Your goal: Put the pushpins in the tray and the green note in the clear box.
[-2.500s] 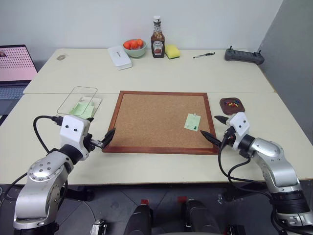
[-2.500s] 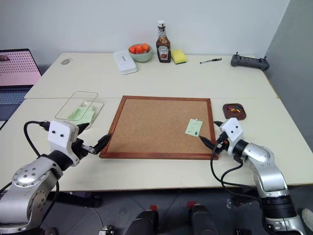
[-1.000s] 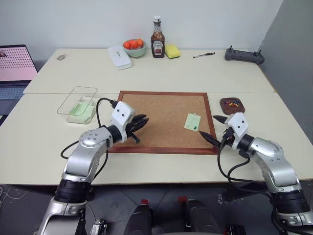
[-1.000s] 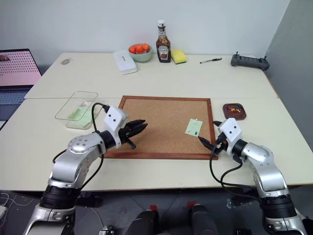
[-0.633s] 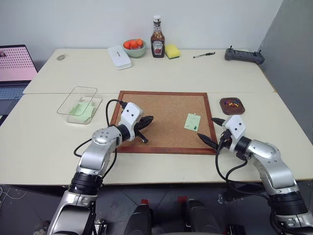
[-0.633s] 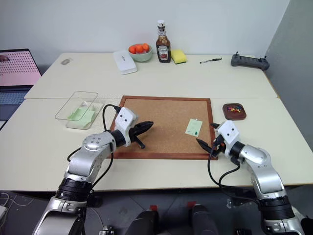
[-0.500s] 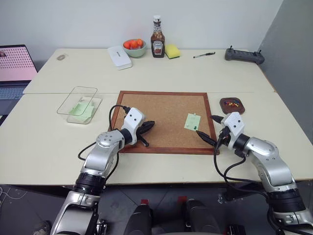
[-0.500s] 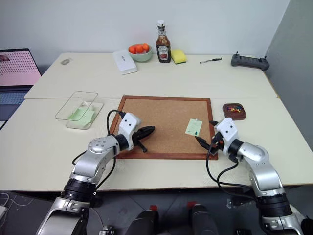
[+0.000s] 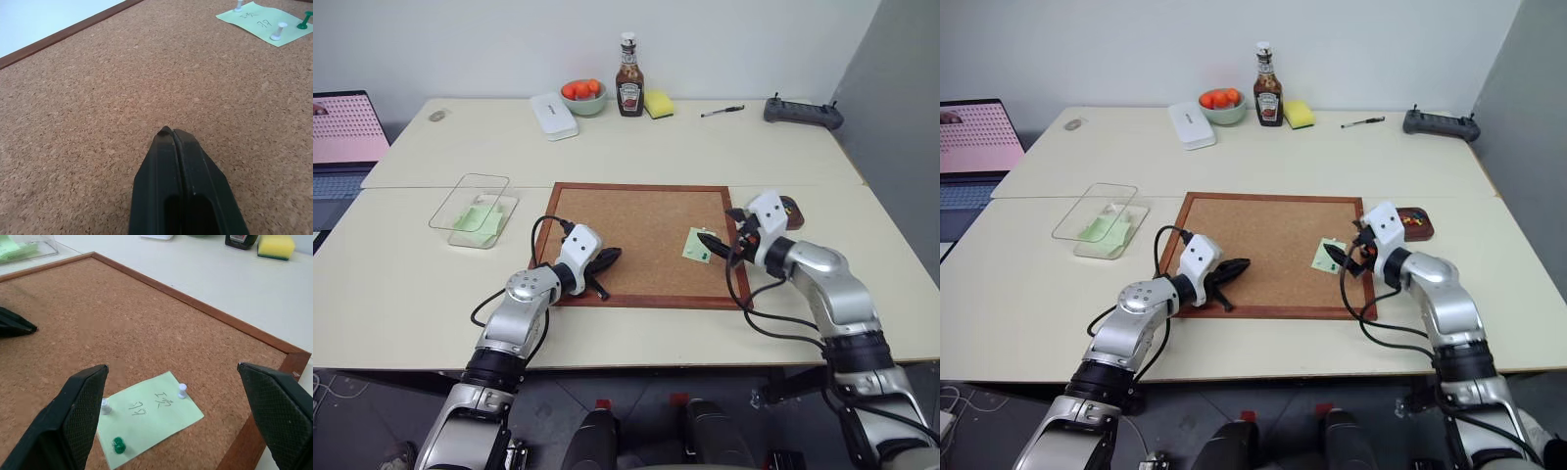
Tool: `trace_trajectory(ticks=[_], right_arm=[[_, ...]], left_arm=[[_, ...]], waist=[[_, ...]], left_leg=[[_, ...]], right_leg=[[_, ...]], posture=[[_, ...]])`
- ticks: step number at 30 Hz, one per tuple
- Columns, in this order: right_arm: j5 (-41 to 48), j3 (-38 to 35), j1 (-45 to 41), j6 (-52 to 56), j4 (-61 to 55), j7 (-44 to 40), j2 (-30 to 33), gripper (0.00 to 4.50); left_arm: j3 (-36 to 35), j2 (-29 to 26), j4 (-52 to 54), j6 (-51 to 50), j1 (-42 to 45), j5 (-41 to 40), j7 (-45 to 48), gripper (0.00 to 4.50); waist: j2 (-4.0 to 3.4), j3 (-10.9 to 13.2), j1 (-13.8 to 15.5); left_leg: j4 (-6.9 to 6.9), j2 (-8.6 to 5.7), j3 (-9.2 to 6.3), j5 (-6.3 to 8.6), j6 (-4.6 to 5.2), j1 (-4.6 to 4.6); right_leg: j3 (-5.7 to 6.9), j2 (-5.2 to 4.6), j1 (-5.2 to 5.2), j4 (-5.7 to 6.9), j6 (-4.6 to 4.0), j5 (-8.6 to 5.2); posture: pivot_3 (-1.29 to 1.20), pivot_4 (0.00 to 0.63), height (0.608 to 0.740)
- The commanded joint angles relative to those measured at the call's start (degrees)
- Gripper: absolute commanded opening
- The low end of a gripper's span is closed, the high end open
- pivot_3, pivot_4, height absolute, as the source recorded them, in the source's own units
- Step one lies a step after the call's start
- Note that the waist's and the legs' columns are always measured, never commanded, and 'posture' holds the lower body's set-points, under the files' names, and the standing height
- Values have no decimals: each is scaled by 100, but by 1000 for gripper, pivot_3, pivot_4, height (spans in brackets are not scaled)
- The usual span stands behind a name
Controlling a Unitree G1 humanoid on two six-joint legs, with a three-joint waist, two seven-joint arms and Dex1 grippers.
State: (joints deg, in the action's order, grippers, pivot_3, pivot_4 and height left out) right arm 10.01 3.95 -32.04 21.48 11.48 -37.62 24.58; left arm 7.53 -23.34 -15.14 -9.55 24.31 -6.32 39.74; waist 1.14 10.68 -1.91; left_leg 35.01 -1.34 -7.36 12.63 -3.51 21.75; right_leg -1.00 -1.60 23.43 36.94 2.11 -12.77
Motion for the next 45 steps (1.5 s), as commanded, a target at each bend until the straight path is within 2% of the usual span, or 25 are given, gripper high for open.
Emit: trace_trajectory(ticks=[1,5,8,16,29,45], right_arm=[[-359,227,-565,-435,933,-31,-114,4500],[-542,283,-852,-862,1711,-85,-199,4500],[-621,281,-987,-1108,2116,-110,-251,4079],[-646,211,-993,-1362,2305,-230,-296,2318],[-575,128,-993,-1463,2245,-297,-328,9],[-381,-67,-911,-1578,1918,-433,-457,9]], left_arm=[[159,-17,-43,-105,-201,127,124,13],[136,-6,46,-161,-234,116,94,13],[134,-3,126,-207,-255,112,86,0],[105,31,232,-313,-270,80,65,0],[88,47,285,-407,-282,62,69,0],[168,27,172,-441,-290,151,86,0]], waist=[[-1,-1,-1],[-2,-1,1],[-2,-1,1],[-3,-2,-3],[-3,-2,-1],[-3,-2,-3]], left_leg=[[0,1,-1,0,0,0],[-1,0,-1,0,0,0],[-1,-1,0,0,0,1],[-1,-1,0,0,0,0],[-1,-1,-1,0,0,0],[-1,-1,-1,0,0,0]], right_leg=[[1,0,0,1,0,0],[1,1,0,1,-1,0],[-1,0,0,0,-1,0],[-1,0,0,2,-1,0],[-1,0,0,2,-1,0],[-1,0,0,2,-1,0]], posture=[[0,150,740],[0,150,740],[0,150,740],[0,150,740],[0,150,740],[0,150,740]])
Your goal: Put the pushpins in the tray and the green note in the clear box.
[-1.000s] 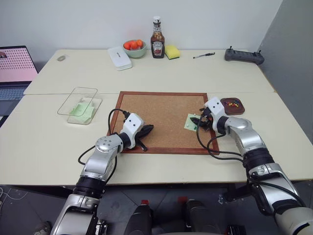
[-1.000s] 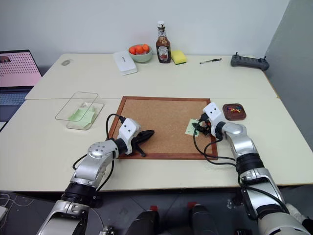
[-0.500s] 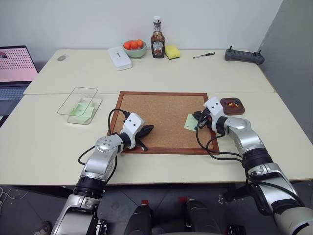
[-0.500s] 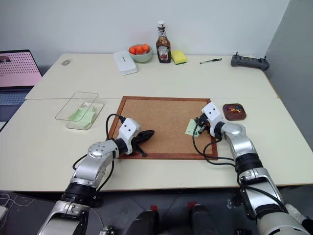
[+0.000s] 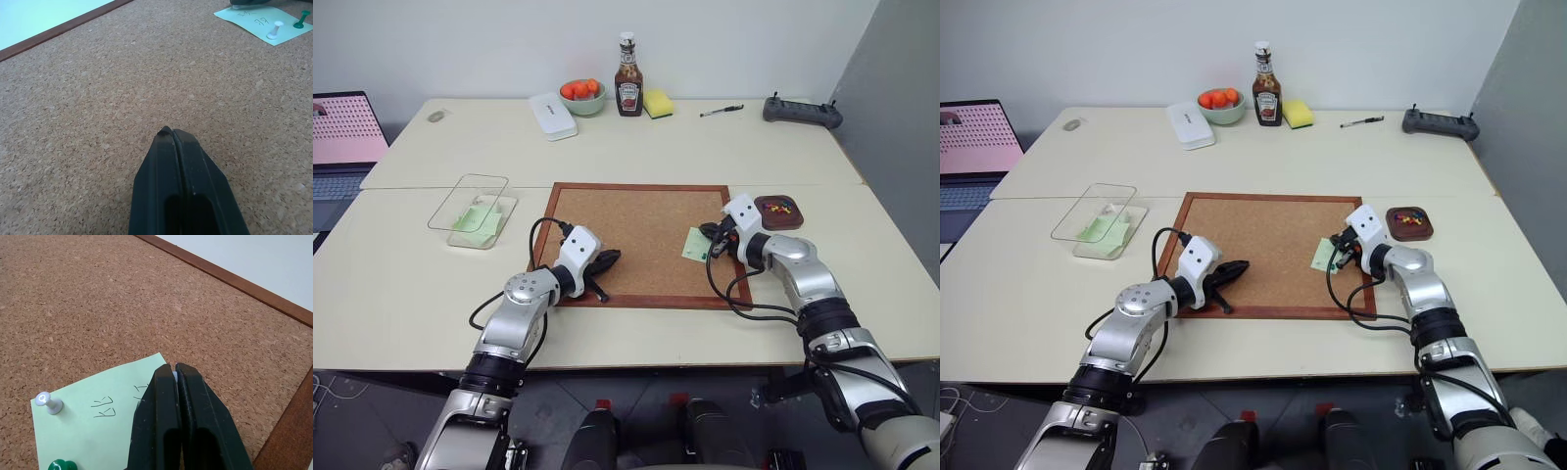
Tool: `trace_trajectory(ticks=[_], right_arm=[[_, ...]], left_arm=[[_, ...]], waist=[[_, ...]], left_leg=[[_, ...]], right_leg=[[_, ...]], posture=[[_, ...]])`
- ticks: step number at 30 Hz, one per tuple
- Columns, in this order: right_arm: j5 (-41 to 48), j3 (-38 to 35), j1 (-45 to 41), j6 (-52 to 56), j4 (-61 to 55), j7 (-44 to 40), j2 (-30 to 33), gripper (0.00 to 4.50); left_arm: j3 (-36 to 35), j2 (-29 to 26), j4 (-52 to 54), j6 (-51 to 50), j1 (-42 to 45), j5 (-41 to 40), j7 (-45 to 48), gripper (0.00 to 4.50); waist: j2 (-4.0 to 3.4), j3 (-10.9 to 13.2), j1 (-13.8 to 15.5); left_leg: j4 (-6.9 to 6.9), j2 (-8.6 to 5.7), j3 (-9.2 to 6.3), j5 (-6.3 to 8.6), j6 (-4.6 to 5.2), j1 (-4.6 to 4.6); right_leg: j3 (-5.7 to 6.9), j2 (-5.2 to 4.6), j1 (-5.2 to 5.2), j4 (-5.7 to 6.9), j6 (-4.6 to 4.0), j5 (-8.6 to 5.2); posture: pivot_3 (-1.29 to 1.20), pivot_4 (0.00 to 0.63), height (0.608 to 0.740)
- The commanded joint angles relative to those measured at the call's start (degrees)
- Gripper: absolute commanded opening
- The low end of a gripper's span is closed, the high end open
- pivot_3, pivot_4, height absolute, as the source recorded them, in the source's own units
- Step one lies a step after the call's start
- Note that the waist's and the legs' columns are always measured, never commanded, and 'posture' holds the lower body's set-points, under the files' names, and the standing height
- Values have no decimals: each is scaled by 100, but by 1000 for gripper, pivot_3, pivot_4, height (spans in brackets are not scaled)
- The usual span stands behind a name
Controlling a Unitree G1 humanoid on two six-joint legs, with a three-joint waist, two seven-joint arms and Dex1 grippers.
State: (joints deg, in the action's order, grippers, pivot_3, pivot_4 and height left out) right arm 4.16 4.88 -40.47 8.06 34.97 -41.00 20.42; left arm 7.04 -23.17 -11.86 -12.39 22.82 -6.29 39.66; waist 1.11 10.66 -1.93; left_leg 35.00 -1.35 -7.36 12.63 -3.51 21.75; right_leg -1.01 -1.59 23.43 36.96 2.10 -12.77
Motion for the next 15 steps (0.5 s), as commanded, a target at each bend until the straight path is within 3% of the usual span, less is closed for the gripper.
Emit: trace_trajectory(ticks=[1,15], right_arm=[[201,-170,-61,-234,-445,-100,-44,9],[409,-502,34,102,-1145,-19,222,9]], left_arm=[[225,10,-158,-161,-143,153,96,0],[280,18,-173,-163,-151,198,118,0]], waist=[[0,0,0],[-6,-4,3]], left_leg=[[0,0,0,0,0,0],[0,-1,-1,0,0,0]], right_leg=[[0,0,0,0,0,0],[0,0,-1,0,0,0]], posture=[[0,150,740],[0,150,740]])
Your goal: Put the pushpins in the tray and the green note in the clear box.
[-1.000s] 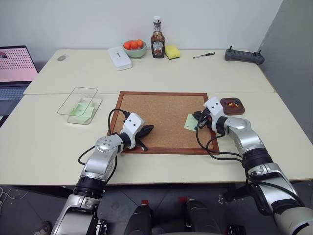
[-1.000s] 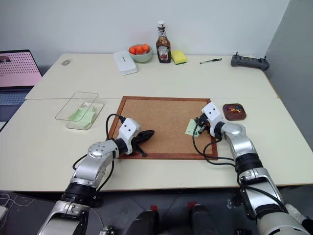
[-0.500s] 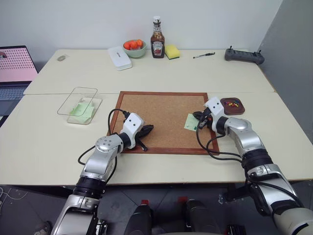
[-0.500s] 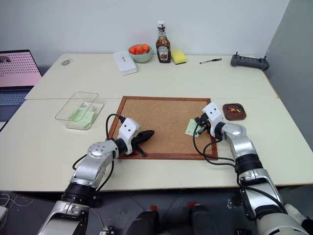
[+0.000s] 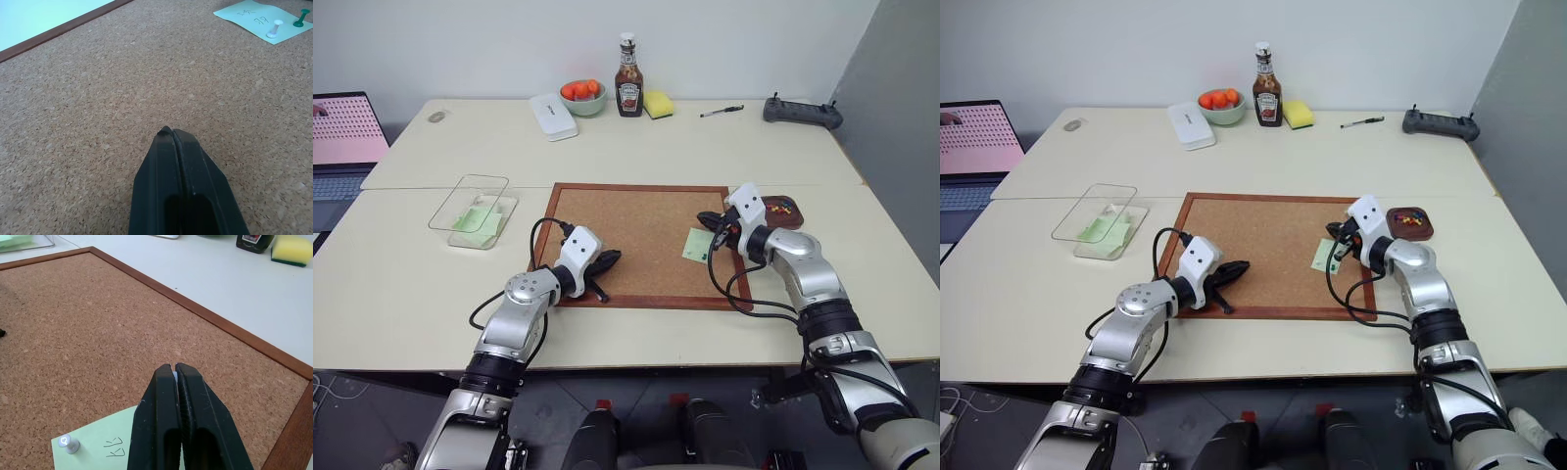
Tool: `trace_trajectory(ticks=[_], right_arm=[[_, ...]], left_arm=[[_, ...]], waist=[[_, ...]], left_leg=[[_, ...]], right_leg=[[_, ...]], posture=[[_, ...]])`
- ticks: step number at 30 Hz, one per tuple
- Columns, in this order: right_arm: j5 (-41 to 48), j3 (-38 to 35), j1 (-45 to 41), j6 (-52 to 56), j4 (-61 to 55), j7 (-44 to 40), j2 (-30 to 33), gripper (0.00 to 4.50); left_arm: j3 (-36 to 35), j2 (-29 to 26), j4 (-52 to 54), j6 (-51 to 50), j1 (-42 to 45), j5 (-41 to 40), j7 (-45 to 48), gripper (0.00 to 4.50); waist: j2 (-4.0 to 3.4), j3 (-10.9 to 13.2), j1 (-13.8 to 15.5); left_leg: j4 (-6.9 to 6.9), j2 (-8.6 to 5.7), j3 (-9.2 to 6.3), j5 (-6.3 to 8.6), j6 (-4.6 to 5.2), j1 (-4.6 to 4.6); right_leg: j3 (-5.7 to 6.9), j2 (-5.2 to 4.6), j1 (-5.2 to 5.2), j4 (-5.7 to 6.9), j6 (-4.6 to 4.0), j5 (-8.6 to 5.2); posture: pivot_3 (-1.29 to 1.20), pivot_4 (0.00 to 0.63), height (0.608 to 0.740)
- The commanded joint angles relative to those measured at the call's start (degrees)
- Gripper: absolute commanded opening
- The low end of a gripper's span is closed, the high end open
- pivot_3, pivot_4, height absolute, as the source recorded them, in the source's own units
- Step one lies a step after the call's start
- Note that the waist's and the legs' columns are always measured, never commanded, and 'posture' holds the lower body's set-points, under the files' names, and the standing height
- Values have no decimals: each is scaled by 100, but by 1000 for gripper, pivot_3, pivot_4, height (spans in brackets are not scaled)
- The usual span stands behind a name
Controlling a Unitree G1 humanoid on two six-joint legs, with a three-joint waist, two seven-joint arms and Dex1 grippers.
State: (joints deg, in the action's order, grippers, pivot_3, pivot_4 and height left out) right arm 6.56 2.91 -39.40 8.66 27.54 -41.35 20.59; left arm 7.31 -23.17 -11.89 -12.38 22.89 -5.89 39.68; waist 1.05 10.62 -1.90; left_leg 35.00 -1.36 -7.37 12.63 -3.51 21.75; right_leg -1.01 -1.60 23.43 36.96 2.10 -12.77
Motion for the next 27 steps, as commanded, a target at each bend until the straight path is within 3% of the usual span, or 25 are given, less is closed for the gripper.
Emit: trace_trajectory(ticks=[1,6,11,17,25,27], right_arm=[[185,-394,-93,41,-397,53,314,9],[55,-583,-73,-334,-86,-38,953,9],[-869,-266,-228,-972,917,738,1544,9],[-1534,31,-585,-1077,1857,1633,1396,9],[-1808,171,-1053,-1226,2881,2059,1217,9],[-1841,182,-1118,-1232,3018,2109,1223,484]], left_arm=[[256,22,-170,-163,-163,158,112,0],[266,33,-157,-140,-196,158,102,0],[291,33,-176,-101,-192,182,119,0],[315,68,-230,-59,-143,228,131,0],[285,44,-186,-39,-184,274,159,0],[280,29,-160,-42,-204,273,160,0]], waist=[[-1,0,2],[-3,-2,6],[-6,-3,5],[-18,-11,-8],[-19,-11,4],[-18,-11,3]], left_leg=[[0,0,0,0,0,0],[0,-4,1,0,0,0],[0,-4,8,0,1,-1],[0,-2,27,0,1,-13],[1,-5,29,0,2,-15],[0,-6,29,0,2,-14]], right_leg=[[0,0,0,0,0,0],[0,-4,-2,-1,0,0],[-2,-4,-3,-3,0,0],[-20,-3,-4,3,1,1],[-26,-4,-10,-1,3,2],[-27,-4,-10,-2,3,2]], posture=[[0,150,740],[0,150,740],[0,150,740],[0,150,740],[0,150,740],[0,150,740]])
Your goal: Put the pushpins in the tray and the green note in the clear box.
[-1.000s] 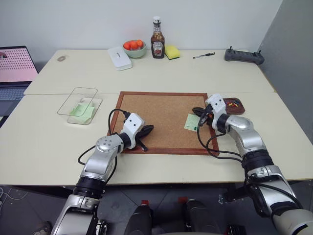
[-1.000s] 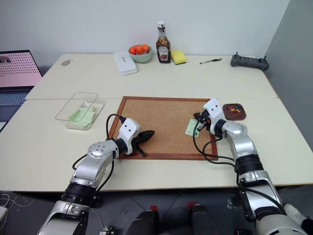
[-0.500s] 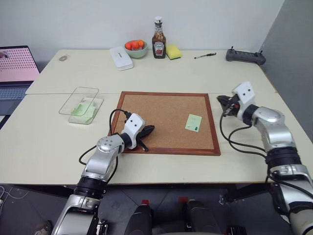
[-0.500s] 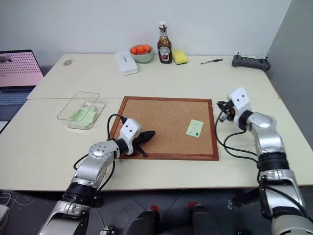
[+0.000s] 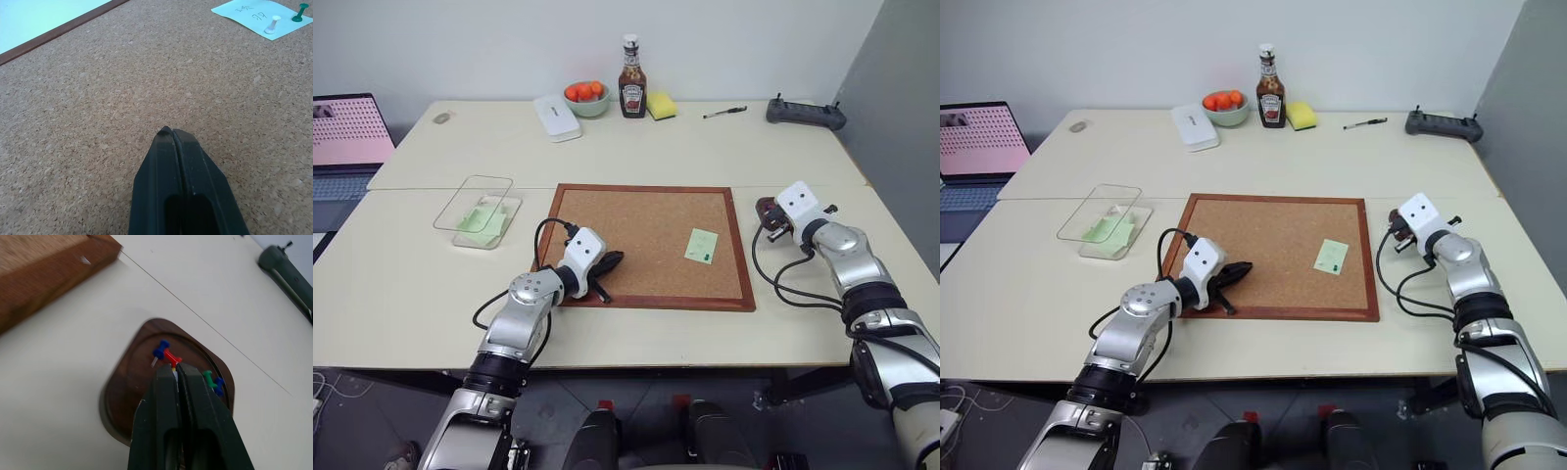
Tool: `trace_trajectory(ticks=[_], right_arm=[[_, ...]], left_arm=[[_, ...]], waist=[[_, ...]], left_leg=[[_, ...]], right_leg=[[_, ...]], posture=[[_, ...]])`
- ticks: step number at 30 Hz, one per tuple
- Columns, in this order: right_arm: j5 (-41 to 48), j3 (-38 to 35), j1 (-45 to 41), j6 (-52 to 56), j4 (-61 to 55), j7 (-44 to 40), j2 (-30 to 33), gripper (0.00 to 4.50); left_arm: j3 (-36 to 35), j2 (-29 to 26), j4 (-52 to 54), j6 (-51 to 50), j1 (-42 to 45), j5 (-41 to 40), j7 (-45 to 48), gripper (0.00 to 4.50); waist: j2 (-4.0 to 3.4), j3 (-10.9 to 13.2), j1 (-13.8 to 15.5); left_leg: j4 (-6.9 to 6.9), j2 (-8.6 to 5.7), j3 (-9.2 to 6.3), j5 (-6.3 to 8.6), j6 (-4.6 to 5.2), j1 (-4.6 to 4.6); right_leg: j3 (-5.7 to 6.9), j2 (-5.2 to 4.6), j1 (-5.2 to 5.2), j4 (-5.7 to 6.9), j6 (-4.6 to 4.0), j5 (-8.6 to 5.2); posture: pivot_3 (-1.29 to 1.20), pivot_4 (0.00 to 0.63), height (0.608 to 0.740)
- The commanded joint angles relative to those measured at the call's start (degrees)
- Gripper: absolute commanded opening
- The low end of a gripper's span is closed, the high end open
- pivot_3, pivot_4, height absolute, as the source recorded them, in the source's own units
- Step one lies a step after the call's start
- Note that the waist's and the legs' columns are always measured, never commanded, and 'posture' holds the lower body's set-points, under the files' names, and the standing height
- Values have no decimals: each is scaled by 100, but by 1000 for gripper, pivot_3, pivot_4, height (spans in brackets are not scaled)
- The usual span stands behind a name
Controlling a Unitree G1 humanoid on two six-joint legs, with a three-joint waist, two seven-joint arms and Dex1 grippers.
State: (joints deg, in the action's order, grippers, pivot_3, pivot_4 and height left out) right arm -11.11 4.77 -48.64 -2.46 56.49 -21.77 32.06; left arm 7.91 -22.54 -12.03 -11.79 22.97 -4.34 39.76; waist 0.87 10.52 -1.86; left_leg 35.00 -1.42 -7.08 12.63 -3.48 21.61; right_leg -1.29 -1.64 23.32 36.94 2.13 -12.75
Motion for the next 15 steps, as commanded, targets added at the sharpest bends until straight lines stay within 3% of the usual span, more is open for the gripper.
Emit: trace_trajectory(ticks=[1,10,14,15], right_arm=[[-84,-13,-224,-118,174,191,82,541],[25,-169,-310,-72,198,173,83,2525],[184,-314,-282,46,25,57,126,3226],[221,-346,-266,86,-32,23,141,3226]], left_arm=[[217,-36,-136,-105,-219,118,151,0],[219,-43,-99,-121,-245,125,150,0],[222,-43,-100,-119,-250,125,156,0],[223,-45,-102,-118,-250,125,159,0]], waist=[[0,0,-3],[-2,-1,-16],[-2,-1,-16],[-2,-1,-16]], left_leg=[[0,0,0,0,0,0],[0,1,2,0,1,-4],[0,1,3,0,1,-4],[0,1,3,0,1,-4]], right_leg=[[0,0,0,0,0,0],[-3,1,-1,2,0,0],[-4,1,-1,2,0,0],[-4,1,-1,2,0,0]], posture=[[0,150,740],[0,150,740],[0,150,740],[0,150,740]])
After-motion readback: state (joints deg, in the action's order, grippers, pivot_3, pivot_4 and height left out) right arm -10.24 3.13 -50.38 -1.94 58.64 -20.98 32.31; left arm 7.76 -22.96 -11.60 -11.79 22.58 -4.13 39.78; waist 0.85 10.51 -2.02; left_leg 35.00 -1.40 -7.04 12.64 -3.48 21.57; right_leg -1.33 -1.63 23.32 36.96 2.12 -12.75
